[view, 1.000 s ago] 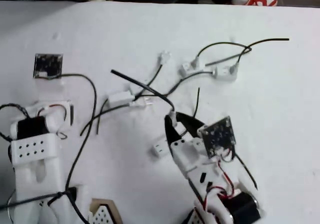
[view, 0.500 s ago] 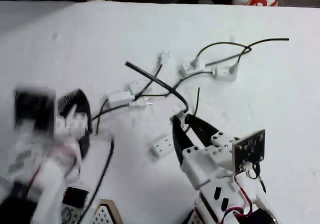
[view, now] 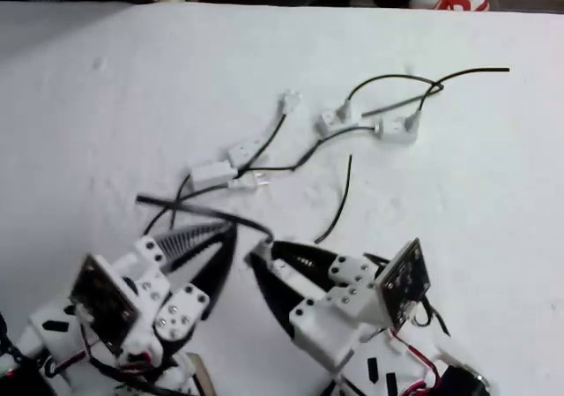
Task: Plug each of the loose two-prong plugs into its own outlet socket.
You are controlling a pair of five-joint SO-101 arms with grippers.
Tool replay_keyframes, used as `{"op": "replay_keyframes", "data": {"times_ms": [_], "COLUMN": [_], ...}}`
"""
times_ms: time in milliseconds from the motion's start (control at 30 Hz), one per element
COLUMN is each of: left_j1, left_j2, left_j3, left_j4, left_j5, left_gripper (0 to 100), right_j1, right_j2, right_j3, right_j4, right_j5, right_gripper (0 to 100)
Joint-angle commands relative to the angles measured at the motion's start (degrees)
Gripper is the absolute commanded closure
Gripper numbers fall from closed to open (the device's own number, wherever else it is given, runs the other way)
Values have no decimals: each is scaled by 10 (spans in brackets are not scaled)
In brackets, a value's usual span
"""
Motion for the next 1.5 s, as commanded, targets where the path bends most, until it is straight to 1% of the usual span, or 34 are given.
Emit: {"op": "replay_keyframes", "data": {"times_ms": [0,100,267,400,500,567,700,767,967,1067,1167,1300,1400,1467], "left_j1": [41,67,108,123,121,120,112,69,-133,-203,-262,-347,-412,-464], "left_j2": [-15,-15,-15,-15,-16,-18,-18,-18,-18,-18,-18,-18,-18,-18], "left_j3": [9,11,11,23,50,62,43,19,-17,-14,-3,59,137,195], "left_j4": [16,43,76,84,83,83,84,86,82,79,76,36,-25,-75], "left_j5": [-40,-58,-60,-68,-107,-119,-120,-120,-121,-121,-123,-150,-153,-153], "left_gripper": [977,977,977,977,977,977,977,977,977,977,977,977,977,977], "right_j1": [-42,-79,-124,-125,-124,-123,-122,-111,-23,5,49,119,157,168], "right_j2": [0,2,4,5,5,5,5,5,10,49,117,238,324,370], "right_j3": [-21,-21,-20,-12,10,18,17,17,17,17,13,-26,-55,-69], "right_j4": [16,29,30,30,32,34,34,34,41,52,50,50,50,49], "right_j5": [17,39,41,42,62,62,65,65,71,82,85,83,82,81], "right_gripper": [981,981,981,982,982,982,982,982,982,982,982,982,982,982]}}
